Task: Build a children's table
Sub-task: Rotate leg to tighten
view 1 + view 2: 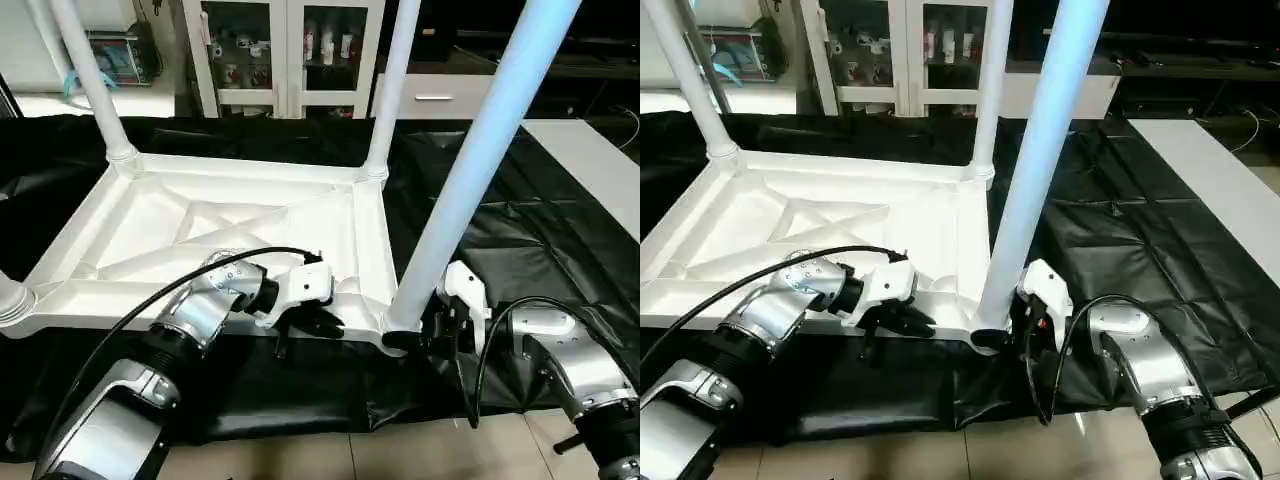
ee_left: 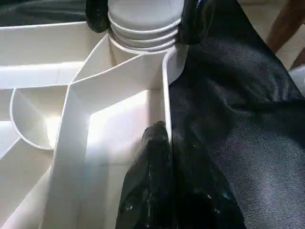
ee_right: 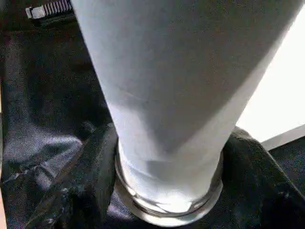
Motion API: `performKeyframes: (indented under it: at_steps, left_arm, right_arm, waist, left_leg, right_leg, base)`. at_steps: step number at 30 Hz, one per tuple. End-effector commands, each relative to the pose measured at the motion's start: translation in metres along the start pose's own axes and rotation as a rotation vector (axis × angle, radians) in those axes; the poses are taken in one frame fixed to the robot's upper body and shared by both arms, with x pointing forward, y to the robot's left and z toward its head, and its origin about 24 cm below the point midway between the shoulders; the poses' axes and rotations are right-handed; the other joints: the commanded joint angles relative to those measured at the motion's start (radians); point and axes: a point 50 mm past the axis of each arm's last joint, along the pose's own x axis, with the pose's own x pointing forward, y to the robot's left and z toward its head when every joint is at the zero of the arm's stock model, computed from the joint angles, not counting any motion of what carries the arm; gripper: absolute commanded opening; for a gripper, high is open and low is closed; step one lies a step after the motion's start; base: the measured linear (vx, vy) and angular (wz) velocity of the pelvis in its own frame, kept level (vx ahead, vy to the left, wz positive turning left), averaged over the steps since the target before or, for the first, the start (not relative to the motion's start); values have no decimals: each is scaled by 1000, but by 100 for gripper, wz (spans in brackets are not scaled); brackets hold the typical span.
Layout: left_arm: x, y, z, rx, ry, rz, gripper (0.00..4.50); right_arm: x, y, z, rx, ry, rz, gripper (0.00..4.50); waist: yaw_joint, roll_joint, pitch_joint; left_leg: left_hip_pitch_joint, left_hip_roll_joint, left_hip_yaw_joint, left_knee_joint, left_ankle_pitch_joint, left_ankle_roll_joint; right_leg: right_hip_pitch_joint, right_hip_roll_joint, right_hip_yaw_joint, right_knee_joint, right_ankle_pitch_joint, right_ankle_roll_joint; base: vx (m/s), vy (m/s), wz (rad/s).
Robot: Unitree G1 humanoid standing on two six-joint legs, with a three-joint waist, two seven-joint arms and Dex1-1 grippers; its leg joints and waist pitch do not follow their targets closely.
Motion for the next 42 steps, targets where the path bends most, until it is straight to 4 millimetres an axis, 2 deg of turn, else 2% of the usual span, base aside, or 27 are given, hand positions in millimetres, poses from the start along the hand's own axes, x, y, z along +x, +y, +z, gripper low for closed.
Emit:
performKeyframes:
  at_steps: [1, 3, 4, 6, 9, 12, 13, 15, 16, 17, 18, 19, 20, 22, 24, 26, 28, 29, 32, 34, 35, 36, 37, 38, 39, 41, 42]
  left_arm:
    - [21, -22, -22, -49, 123, -154, 0]
    - [23, -23, -22, -64, 116, -149, 0]
    - [26, -22, -20, -74, 95, -129, 0]
    - [29, -19, -18, -82, 82, -95, 0]
    - [35, -10, -13, -102, 66, 10, 0]
    - [44, 6, -4, -135, 57, 197, 0]
    - [47, 13, 0, -156, 51, 277, 0]
    - [49, 21, 4, -189, 47, 388, 0]
    - [49, 21, 4, -189, 47, 388, 0]
    - [48, 30, 6, -204, 51, 511, 0]
    - [44, 42, 13, -220, 36, 685, 0]
    - [44, 42, 13, -220, 36, 685, 0]
    - [41, 48, 17, -201, 29, 768, 0]
    - [38, 54, 24, -156, 23, 851, 0]
    - [37, 58, 28, -131, 16, 894, 0]
    - [34, 61, 31, -120, 2, 915, 0]
    - [33, 61, 31, -112, 1, 917, 0]
    - [33, 61, 30, -103, 2, 904, 0]
    - [31, 59, 27, -65, 17, 865, 0]
    - [33, 55, 23, -41, 19, 802, 0]
    - [35, 51, 20, -38, 20, 755, 0]
    - [35, 51, 19, -39, 21, 745, 0]
    - [35, 50, 18, -40, 21, 735, 0]
    - [37, 45, 14, -51, 20, 664, 0]
    - [38, 42, 10, -64, 24, 617, 0]
    - [38, 39, 8, -70, 27, 586, 0]
    - [39, 35, 3, -99, 33, 517, 0]
  right_arm:
    - [5, 2, 3, 6, -19, 32, 273]
    - [9, -2, 0, 43, -33, -37, 273]
    - [15, -8, -2, 88, -62, -146, 273]
    - [21, -14, -3, 135, -95, -249, 272]
    - [32, -18, -3, 218, -161, -374, 272]
    - [48, -23, -1, 254, -171, -575, 272]
    - [54, -25, 0, 282, -176, -635, 272]
    - [61, -28, 2, 315, -185, -700, 272]
    - [61, -28, 2, 315, -185, -700, 272]
    - [66, -31, 5, 371, -218, -759, 272]
    - [71, -38, 9, 436, -245, -932, 272]
    - [71, -38, 9, 436, -245, -932, 272]
    - [76, -39, 12, 457, -254, -974, 272]
    - [85, -39, 22, 413, -271, -1018, 272]
    - [95, -35, 38, 316, -334, -998, 272]
    - [106, -25, 56, 272, -463, -879, 272]
    - [109, -22, 61, 278, -512, -830, 272]
    - [111, -20, 65, 328, -572, -775, 272]
    - [104, -21, 64, 298, -588, -772, 307]
    - [95, -24, 63, 251, -584, -792, 328]
    - [87, -27, 61, 232, -583, -805, 347]
    - [85, -27, 61, 227, -582, -809, 347]
    - [83, -28, 61, 223, -581, -812, 355]
    - [75, -29, 59, 190, -574, -801, 367]
    - [67, -30, 56, 154, -544, -779, 367]
    - [63, -31, 54, 131, -524, -762, 387]
    - [54, -30, 50, 90, -486, -712, 398]
  waist:
    - [-2, -10, -47]
    - [-3, -8, -47]
    - [-5, -6, -46]
    - [-13, -5, -41]
    - [-34, -11, -39]
    - [-49, -6, -38]
    - [-60, -3, -39]
    - [-72, -9, -39]
    - [-72, -5, -39]
    - [-79, -3, -40]
    - [-84, -2, -39]
    - [-84, -2, -39]
    - [-83, -4, -43]
    - [-80, -6, -50]
    - [-70, -6, -51]
    - [-64, -15, -54]
    - [-54, -13, -56]
    - [-45, -16, -57]
    - [-37, -15, -59]
    - [-31, -22, -69]
    - [-36, -24, -68]
    - [-37, -21, -66]
    - [-40, -13, -68]
    - [-39, -10, -68]
    - [-34, -10, -66]
    - [-21, -13, -63]
    - [-18, -10, -60]
  left_leg:
    - [4, 33, -15, -79, -280, 42]
    - [6, 33, -14, -78, -279, 38]
    - [5, 32, -15, -80, -291, 34]
    - [7, 31, -18, -85, -345, 10]
    - [9, 28, -36, -90, -464, -27]
    - [18, 25, -42, -87, -521, -35]
    - [16, 23, -48, -89, -536, -43]
    - [9, 21, -56, -92, -549, -38]
    - [11, 20, -57, -91, -550, -34]
    - [8, 17, -61, -93, -542, -17]
    - [9, 16, -60, -93, -538, -18]
    - [9, 16, -60, -93, -538, -18]
    - [16, 11, -57, -87, -536, -11]
    - [-2, 12, -52, -87, -444, 14]
    - [-5, 14, -41, -86, -379, 30]
    - [-10, 12, -33, -82, -335, 55]
    - [-13, 13, -27, -77, -273, 84]
    - [-13, 14, -22, -73, -245, 117]
    - [-12, 15, -17, -67, -202, 134]
    - [-19, 14, -13, -59, -118, 161]
    - [-38, 11, -17, -57, -95, 178]
    - [-41, 11, -19, -60, -89, 180]
    - [-25, 16, -16, -56, -79, 181]
    - [-17, 16, -13, -54, -70, 183]
    - [-12, 17, -9, -52, -59, 186]
    - [-10, 20, -5, -54, -85, 181]
    - [-9, 18, -4, -56, -100, 176]
  right_leg:
    - [34, -51, 35, -65, -312, -216]
    - [32, -52, 36, -67, -316, -216]
    - [30, -50, 35, -69, -329, -214]
    - [24, -49, 33, -77, -401, -194]
    - [22, -51, 20, -94, -565, -128]
    - [9, -51, 11, -109, -626, -95]
    - [13, -49, 3, -111, -628, -87]
    - [25, -50, -11, -119, -638, -69]
    - [24, -51, -10, -121, -636, -69]
    - [26, -53, -8, -124, -597, -84]
    - [17, -51, -6, -124, -574, -98]
    - [17, -51, -6, -124, -574, -98]
    - [15, -51, -7, -127, -572, -104]
    - [25, -56, 5, -115, -481, -131]
    - [21, -55, 14, -106, -386, -162]
    - [27, -57, 17, -98, -344, -180]
    - [29, -56, 20, -88, -293, -195]
    - [28, -56, 19, -84, -274, -206]
    - [24, -55, 21, -74, -231, -225]
    - [35, -52, 21, -52, -122, -240]
    - [43, -53, 21, -41, -85, -227]
    - [44, -53, 20, -43, -93, -219]
    - [33, -53, 22, -44, -91, -232]
    - [29, -50, 23, -44, -80, -247]
    - [27, -45, 25, -40, -40, -273]
    - [29, -45, 26, -41, -51, -283]
    - [29, -44, 26, -45, -74, -281]
  base:
    - [0, 0, 0]
    - [0, 0, 0]
    - [0, 0, 0]
    - [0, 0, 0]
    - [0, 0, 0]
    - [0, 0, 0]
    - [-55, 25, -7]
    - [-59, 37, -15]
    - [0, 0, 0]
    - [0, 0, 0]
    - [0, 0, 0]
    - [0, 0, 0]
    - [0, 0, 0]
    - [0, 0, 0]
    - [0, 0, 0]
    - [0, 0, 0]
    - [0, 0, 0]
    - [0, 0, 0]
    - [37, -26, 3]
    - [27, -20, 2]
    - [0, 0, 0]
    - [0, 0, 0]
    - [0, 0, 0]
    - [54, -20, 2]
    - [54, -20, 2]
    - [0, 0, 0]
    - [0, 0, 0]
